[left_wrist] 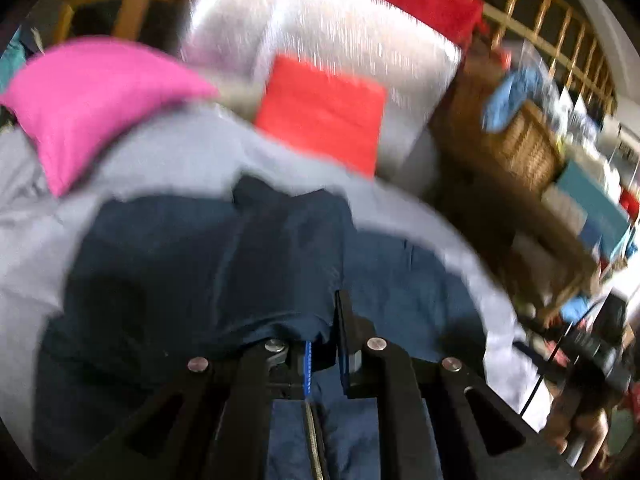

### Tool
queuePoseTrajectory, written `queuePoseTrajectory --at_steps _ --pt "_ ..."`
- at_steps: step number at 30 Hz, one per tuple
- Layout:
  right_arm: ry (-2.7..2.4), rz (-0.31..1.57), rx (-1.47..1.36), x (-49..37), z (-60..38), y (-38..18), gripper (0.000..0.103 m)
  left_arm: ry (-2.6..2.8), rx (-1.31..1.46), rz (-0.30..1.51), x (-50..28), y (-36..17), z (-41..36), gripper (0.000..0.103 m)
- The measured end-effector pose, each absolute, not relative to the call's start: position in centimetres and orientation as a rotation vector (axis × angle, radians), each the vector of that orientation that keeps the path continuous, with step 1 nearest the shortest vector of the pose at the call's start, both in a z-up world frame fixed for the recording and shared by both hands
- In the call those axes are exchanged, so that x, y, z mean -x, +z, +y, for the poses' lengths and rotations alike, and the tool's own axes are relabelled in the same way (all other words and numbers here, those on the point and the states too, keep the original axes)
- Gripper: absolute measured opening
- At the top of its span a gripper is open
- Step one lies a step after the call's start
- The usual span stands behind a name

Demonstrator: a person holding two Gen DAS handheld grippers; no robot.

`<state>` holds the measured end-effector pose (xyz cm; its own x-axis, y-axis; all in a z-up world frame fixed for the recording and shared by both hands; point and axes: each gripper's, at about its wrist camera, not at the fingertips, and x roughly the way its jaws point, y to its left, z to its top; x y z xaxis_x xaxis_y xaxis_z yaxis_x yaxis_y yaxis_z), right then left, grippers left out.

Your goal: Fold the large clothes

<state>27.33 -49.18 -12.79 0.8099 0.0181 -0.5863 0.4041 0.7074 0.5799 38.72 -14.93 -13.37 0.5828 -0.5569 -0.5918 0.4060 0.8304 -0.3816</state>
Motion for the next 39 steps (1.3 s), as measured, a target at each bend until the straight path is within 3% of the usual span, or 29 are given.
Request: queuePoseTrajectory --at_steps 2,4,7,15,21,30,39 --pt "-0.232 0.607 -0.776 -27.5 -49.5 -13.0 0.066 -0.595 0.203 0.880 -39.2 -14.8 -15.8 0.032" --pt "-0.228 0.613 -0.785 -27.7 -49.6 -13.1 0.066 -0.616 0.209 0.983 -39.3 -15.9 -16.0 0.045" --pt "-0.213 0.612 -0.785 -27.9 -49.4 -13.0 0.066 -0.556 0.238 1.036 -38.7 -16.0 -14.2 0.075" --pt "-0.125 0.616 -0.729 -28.9 -46.0 -12.3 0.066 -0.592 0.532 0.928 -38.4 -13.4 -5.2 0.081" --pt "-0.038 0.638 -0.642 -29.7 -42.3 -12.1 0.066 -0.561 0.803 0.937 -40.7 -15.9 -1.7 0.081" --pt "-0.054 0.656 -0.661 -30.3 -42.4 -12.8 0.066 -0.657 0.849 0.976 -42.1 -17.1 -5.9 0.081" --pt "-0.114 0.640 -0.684 -28.7 -45.6 -12.7 0.066 -1.041 0.701 0.761 -36.3 -6.9 -14.0 0.081"
